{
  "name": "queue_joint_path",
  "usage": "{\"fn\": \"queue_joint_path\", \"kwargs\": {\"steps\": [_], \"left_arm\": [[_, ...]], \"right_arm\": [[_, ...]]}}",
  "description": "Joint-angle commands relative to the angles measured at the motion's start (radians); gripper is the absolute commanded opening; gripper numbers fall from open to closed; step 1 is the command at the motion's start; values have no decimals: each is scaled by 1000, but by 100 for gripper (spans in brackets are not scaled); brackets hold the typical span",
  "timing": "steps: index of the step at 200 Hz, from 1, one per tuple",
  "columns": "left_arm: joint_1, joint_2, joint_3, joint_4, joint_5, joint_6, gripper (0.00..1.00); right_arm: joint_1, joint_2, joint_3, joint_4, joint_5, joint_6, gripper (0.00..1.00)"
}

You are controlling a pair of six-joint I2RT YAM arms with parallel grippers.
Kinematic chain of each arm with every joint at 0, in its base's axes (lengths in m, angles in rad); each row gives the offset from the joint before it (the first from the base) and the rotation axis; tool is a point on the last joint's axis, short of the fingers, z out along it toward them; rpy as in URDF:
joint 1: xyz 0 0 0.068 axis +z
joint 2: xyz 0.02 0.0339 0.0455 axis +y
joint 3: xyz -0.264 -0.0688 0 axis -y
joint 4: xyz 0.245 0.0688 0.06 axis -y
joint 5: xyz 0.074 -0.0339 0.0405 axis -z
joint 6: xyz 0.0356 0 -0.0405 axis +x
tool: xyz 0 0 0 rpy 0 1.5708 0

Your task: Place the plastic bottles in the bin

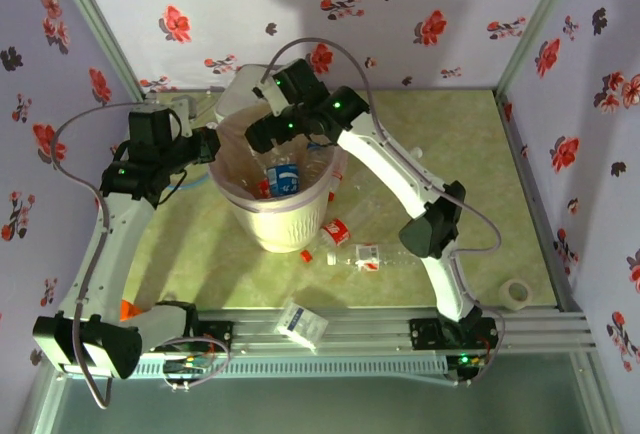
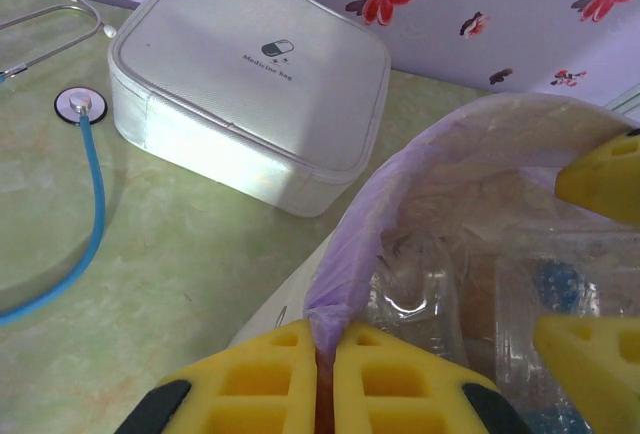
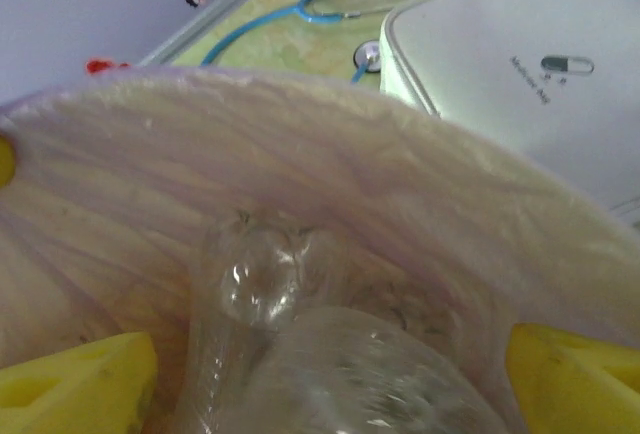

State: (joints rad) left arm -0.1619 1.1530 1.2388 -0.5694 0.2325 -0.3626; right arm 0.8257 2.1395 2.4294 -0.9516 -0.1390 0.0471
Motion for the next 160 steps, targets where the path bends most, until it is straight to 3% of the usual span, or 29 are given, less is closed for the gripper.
{"fn": "queue_joint_path", "kwargs": {"steps": [1,37,62,99,160], "left_arm": [[-6,-1,8,-53,22,-13,3],[-7,1,4,-50,22,-18,3],[-7,1,2,-49,22,-18,3],[-6,3,5,-48,22,-16,3],[-7,9,8,-44,22,-18,3]], "right_arm": [[9,-3,33,-61,-57,-16,92],[12,8,34,-93,-74,-16,78],[12,-10,30,-105,-48,-23,60],[13,-75,-3,-90,-18,-27,48],[13,-293,-191,126,4,-16,23]]}}
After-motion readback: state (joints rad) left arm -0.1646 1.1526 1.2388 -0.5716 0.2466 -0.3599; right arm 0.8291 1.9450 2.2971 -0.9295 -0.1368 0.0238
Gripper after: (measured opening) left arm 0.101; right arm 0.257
